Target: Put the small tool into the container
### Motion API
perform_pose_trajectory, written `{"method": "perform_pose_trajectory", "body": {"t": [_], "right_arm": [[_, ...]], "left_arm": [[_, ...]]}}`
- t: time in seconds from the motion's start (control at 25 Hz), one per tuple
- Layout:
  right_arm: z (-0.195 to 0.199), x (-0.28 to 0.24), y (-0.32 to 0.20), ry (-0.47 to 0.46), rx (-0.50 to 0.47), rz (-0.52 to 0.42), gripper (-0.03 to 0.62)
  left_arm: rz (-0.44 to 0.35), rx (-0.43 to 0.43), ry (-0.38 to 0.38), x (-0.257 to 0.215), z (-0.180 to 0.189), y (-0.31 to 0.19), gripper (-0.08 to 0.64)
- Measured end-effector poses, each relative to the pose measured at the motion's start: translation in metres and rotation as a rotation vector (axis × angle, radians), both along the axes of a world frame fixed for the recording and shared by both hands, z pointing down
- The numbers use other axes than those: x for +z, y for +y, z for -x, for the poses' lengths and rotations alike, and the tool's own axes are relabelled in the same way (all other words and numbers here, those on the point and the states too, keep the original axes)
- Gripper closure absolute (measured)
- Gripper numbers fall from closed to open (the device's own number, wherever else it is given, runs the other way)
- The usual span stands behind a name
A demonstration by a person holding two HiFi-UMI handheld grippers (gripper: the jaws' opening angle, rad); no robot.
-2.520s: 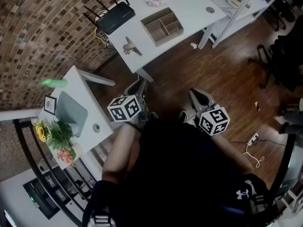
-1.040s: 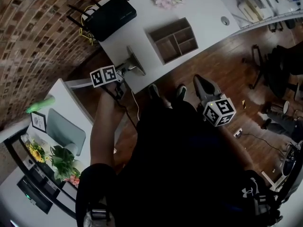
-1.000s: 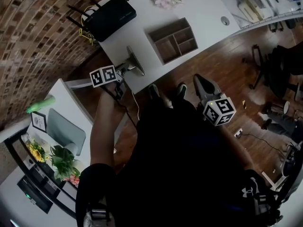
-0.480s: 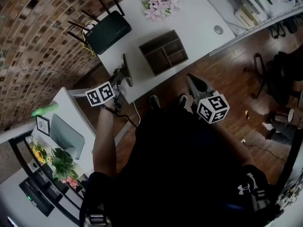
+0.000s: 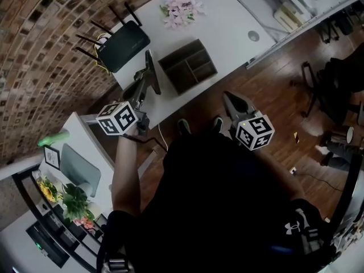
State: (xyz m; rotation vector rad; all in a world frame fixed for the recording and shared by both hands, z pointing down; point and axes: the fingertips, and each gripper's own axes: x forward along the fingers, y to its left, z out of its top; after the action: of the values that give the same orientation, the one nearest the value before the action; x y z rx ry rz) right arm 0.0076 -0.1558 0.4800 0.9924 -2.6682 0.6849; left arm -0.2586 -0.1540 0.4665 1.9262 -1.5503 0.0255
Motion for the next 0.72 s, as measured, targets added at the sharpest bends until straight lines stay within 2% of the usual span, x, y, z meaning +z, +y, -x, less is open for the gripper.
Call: {"method": "perform_pose_trajectory", "body": {"t": [0.12,0.48,0.72], "right_arm": [[-0.007,-0.002,0.0,0.003,0.011,-0.004,0.589],[-0.023,-0.001,0.003,0.013,0.047,-0.009,0.589],[-0.039,0.001,0.004,0.021,0.094,0.001,0.589]], "left_arm": [[-0.067,0.038,-0.002,-0.021,-0.018,-0.014,0.548],[-0.189,0.17,-0.108,-0.044,-0.08,-0.062,0.548],[-0.206,0.252,-0.155,-0.026,-0.118,-0.087,0.549]]}}
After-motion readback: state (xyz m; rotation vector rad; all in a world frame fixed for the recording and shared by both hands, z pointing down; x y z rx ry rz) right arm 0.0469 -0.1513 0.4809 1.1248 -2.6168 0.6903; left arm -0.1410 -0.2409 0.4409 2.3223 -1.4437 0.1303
